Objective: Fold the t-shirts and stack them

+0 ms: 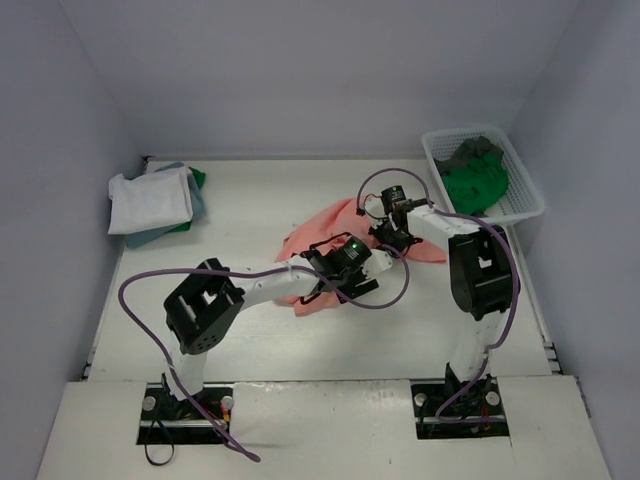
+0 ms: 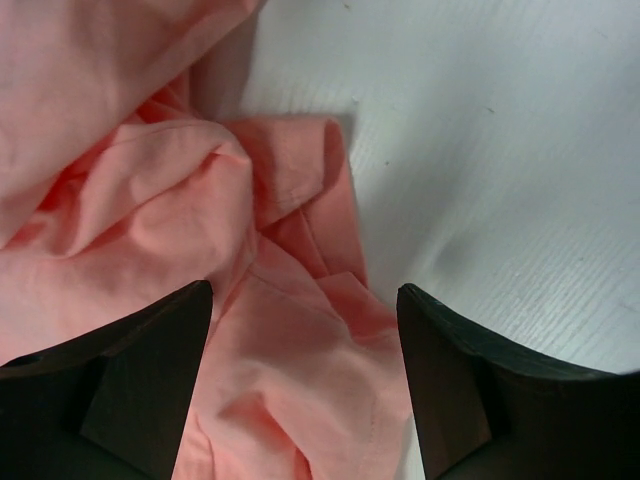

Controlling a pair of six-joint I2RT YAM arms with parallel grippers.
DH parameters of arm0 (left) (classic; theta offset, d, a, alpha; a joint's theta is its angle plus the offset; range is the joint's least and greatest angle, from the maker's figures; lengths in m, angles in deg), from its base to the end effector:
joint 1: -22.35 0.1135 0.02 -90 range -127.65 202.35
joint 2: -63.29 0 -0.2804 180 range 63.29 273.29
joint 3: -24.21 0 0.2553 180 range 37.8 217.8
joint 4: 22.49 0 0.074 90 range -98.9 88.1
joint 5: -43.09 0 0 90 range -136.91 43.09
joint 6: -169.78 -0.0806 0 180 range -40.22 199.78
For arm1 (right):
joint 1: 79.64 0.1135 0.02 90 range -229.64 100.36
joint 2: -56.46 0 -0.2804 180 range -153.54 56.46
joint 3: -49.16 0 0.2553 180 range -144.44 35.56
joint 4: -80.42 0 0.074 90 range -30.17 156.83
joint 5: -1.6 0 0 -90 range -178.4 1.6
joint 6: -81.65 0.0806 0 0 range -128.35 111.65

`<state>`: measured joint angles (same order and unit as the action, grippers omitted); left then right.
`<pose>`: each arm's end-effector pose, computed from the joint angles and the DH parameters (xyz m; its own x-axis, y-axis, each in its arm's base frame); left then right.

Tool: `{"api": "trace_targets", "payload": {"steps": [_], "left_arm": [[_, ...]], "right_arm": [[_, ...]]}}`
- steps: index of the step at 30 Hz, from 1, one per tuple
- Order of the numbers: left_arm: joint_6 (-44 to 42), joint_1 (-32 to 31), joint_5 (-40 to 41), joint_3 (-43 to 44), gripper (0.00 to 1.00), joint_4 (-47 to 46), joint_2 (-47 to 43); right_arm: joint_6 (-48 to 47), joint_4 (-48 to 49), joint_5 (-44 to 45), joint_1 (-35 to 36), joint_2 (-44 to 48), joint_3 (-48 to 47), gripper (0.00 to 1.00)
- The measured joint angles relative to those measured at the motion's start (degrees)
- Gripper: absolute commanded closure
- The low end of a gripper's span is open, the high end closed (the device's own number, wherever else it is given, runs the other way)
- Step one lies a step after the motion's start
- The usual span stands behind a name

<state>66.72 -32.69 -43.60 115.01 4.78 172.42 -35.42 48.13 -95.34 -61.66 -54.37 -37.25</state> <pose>0.2687 -0.3762 0.1878 -0.2192 0.7071 -0.6722 0.8670 0.4572 0.1983 0.4124 0.1441 0.1413 -0.5398 -0.6501 -0.5347 -0.6909 0.7051 -0.1598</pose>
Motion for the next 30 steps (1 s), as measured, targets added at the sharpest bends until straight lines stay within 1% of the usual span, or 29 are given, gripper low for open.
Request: {"api": "trace_targets", "payload": {"steps": [8,9,20,24,25,27,30], "left_arm": [[0.37,-1.33,0.37,0.24,0.31,1.36,0.37],[0.35,-1.33,0.59,0.24,0.32,1.44,0.37],[0.04,-1.33,5.55,0.24,0.32,2.49,0.37],[0.11,-1.33,6.60,0.37,0.40,4.17,0.39],[0.11,-1.33,6.78,0.39,0.45,4.42,0.39],[0.22,-1.33,6.88,0.46,0.48,4.90,0.39],[0.31,-1.33,6.86,0.46,0.58,5.55,0.39]], "right_arm": [[0.00,0.00,-0.20,0.00,0.00,0.00,1.00],[0.00,-0.02,-0.22,0.00,0.00,0.00,1.00],[0.00,-0.02,-0.61,0.00,0.00,0.00,1.00],[0.00,-0.02,-0.61,0.00,0.00,0.00,1.00],[0.00,0.00,-0.61,0.00,0.00,0.00,1.00],[0.00,0.00,-0.61,0.00,0.00,0.00,1.00],[0.00,-0.02,-0.63,0.00,0.00,0.00,1.00]]}}
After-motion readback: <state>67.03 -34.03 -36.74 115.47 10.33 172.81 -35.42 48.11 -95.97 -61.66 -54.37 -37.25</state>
